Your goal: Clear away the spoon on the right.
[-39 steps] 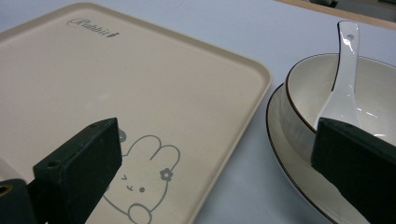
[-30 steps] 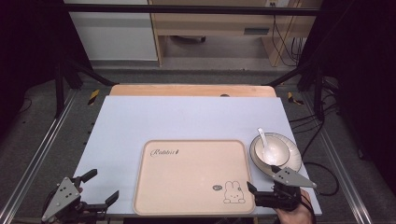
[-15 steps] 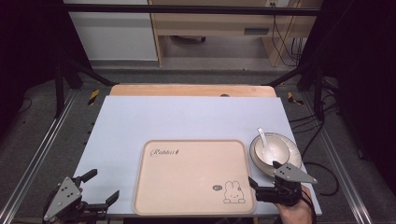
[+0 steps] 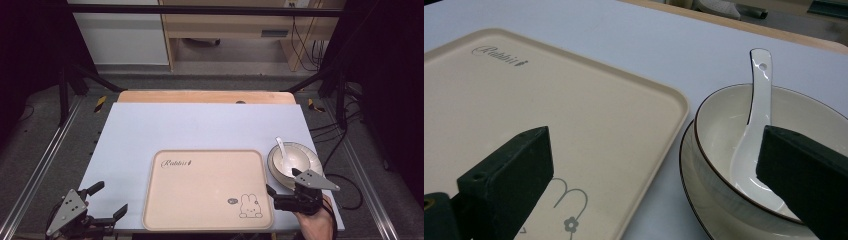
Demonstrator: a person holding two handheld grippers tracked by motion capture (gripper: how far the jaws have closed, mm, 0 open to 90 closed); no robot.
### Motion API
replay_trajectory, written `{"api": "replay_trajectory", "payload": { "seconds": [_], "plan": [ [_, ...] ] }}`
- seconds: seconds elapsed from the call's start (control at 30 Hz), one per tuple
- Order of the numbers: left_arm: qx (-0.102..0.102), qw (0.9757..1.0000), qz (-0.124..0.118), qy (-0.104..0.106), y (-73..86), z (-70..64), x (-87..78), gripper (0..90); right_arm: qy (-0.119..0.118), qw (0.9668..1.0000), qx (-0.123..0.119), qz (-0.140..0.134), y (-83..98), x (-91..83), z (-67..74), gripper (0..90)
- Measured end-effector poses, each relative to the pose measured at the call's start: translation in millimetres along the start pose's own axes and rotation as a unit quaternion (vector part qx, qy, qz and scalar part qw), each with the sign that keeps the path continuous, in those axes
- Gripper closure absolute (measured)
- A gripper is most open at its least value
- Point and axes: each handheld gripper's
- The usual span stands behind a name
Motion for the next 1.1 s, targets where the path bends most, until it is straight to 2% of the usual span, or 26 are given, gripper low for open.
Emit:
{"api": "replay_trajectory", "payload": {
  "seconds": [0.2, 0.3, 0.5, 0.7, 0.9, 1.1],
  "plan": [
    [0.003, 1.0, 0.003, 0.002, -0.3, -1.3, 1.1, 1.3, -0.002, 1.0, 0.0, -0.002, -2.7, 1.6, -3.9, 2.8],
    [0.004, 1.0, 0.004, 0.0, -0.1, -1.3, 1.3, 1.3, -0.006, 0.9999, 0.008, -0.006, -3.0, 2.9, -7.7, 3.3],
    [0.008, 1.0, 0.003, -0.002, -0.3, -1.6, 1.1, 1.3, -0.001, 0.9999, 0.011, -0.005, -4.8, 3.7, -11.8, 3.3],
    [0.012, 0.9999, 0.003, -0.005, -0.4, -2.2, 1.4, 1.2, -0.009, 0.9998, 0.014, -0.005, -9.1, 6.7, -16.5, 3.8],
    [0.011, 0.9999, 0.005, -0.006, -0.4, -2.3, 1.5, 1.2, -0.007, 0.9998, 0.02, 0.0, -12.4, 10.3, -20.3, 3.8],
    [0.012, 0.9999, 0.006, -0.007, -0.2, -2.2, 1.7, 1.2, 0.003, 0.9999, 0.014, 0.009, -17.7, 15.5, -23.8, 3.0]
  ]
}}
Point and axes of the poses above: each handheld gripper's, and its own axes: x roughly forward along the jaws, y roughly out of its underside, z roughly to its left, and after that the axes turned 7 degrees about z, right-handed
